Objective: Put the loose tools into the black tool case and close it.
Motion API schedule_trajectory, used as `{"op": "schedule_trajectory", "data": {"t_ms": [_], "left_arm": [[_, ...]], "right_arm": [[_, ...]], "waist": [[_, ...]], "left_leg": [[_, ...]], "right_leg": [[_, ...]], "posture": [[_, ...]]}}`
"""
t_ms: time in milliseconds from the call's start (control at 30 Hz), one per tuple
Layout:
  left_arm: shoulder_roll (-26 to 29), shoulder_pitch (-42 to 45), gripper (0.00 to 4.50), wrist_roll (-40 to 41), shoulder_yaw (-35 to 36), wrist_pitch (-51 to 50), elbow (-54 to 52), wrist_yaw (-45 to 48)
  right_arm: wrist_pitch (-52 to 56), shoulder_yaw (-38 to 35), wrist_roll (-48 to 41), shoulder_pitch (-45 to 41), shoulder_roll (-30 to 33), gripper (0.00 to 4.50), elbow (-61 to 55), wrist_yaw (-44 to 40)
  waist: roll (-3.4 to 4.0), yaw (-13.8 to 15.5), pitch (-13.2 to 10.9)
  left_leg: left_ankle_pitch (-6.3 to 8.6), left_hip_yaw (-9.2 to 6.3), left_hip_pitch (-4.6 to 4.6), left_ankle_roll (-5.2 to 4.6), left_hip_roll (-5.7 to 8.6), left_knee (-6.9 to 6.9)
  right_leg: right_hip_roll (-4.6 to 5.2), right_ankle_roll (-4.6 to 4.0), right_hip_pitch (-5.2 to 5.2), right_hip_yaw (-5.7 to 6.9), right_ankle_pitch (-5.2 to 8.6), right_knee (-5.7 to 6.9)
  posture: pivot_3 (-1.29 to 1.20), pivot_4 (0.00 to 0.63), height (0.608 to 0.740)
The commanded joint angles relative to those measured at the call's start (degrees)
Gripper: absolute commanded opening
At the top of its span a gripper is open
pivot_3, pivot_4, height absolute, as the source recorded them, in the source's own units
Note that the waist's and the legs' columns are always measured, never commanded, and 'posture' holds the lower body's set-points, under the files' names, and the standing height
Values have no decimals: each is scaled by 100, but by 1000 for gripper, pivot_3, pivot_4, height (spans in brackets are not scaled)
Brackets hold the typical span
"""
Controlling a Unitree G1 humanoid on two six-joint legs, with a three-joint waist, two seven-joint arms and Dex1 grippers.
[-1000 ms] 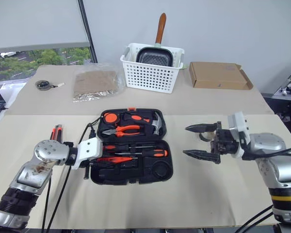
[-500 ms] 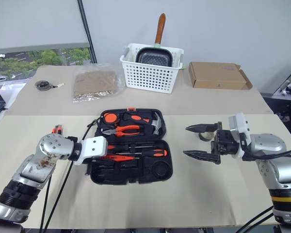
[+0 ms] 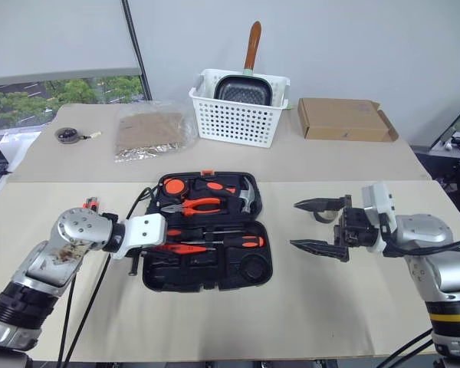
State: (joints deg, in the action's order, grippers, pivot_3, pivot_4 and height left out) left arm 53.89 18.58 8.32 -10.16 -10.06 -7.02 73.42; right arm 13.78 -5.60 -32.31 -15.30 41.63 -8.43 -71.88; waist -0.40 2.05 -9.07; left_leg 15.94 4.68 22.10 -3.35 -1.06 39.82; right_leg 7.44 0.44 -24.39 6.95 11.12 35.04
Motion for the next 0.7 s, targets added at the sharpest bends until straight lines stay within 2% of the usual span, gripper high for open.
{"op": "schedule_trajectory", "data": {"t_ms": [33, 700], "left_arm": [[194, 13, 473, -293, -172, -62, 6, 107], [-148, 197, 473, -586, -564, -425, -149, -126]], "right_arm": [[-108, -141, -43, -89, 7, 4500, -156, 68], [-257, -185, -32, -1, 25, 4500, -116, 115]], "waist": [[0, 1, 0], [9, 23, 6]], "left_leg": [[0, 0, 0, 0, 0, 1], [0, 1, -5, -2, 3, 3]], "right_leg": [[0, 0, 0, 0, 0, 0], [0, 1, 7, -4, 0, 4]], "posture": [[0, 150, 700], [0, 150, 700]]}}
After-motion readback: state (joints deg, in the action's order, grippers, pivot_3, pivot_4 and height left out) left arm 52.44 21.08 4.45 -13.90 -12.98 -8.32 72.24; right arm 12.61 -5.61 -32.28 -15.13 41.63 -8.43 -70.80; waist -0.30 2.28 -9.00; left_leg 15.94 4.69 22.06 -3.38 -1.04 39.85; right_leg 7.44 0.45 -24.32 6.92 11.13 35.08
